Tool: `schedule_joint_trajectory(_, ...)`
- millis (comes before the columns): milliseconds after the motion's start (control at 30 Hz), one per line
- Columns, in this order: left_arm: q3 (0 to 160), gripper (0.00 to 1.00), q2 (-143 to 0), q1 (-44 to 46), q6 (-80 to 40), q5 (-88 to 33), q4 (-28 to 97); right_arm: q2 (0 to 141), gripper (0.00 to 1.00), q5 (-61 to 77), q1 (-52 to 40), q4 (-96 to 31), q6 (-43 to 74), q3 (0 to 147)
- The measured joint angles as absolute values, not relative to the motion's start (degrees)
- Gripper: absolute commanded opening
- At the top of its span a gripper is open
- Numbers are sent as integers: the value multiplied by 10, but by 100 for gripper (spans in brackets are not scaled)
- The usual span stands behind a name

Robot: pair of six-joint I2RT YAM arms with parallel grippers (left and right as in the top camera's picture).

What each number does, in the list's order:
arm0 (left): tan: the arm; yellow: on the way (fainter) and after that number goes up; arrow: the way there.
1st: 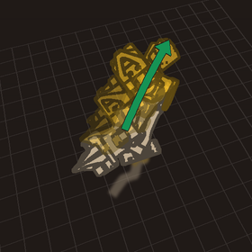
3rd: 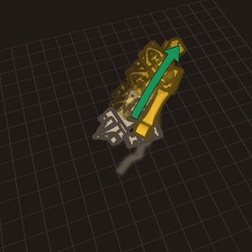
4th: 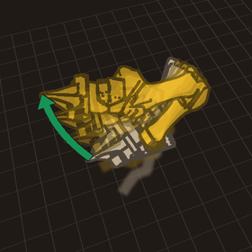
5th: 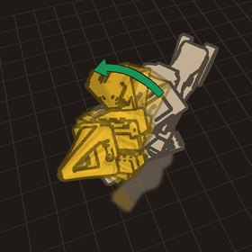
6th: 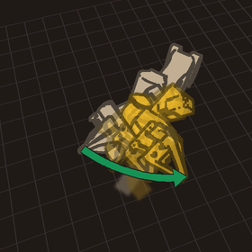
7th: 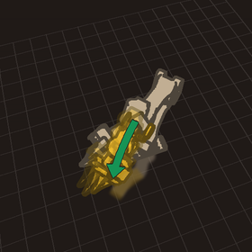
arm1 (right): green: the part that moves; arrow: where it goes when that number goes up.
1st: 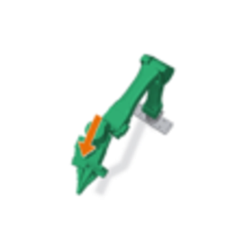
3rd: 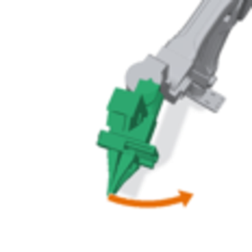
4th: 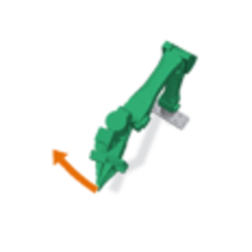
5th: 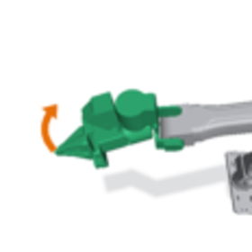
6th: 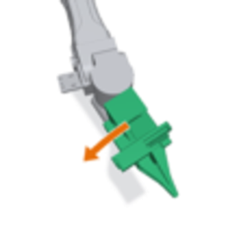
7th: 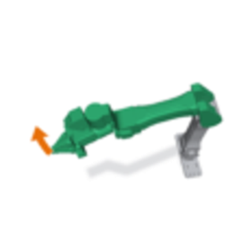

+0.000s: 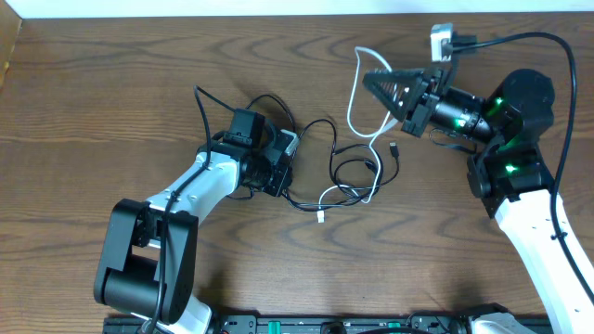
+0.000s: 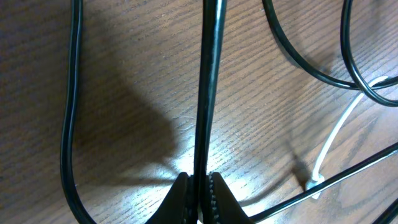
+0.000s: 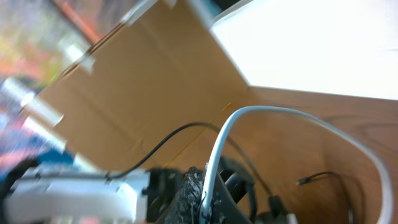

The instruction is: Untangle cables

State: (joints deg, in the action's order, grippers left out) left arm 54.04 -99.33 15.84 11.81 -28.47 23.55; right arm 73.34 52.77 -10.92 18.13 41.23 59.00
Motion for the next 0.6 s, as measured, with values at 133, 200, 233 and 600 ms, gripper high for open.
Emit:
schedule_joint_trajectory(133,540,8,-993,158,118,-269,235,733,1,496,-95,181,424,590)
schedule_joint_trajectory(200,540,8,-993,158,118,-264,235,733,1,488,-79,181,427,590)
schedule_joint_trajectory(233,540,8,-993,158,118,-262,235,733,1,485,-71,181,429,590)
schedule_joint_trajectory(600,540,8,-993,158,118,-251,233,733,1,468,77,75,424,590)
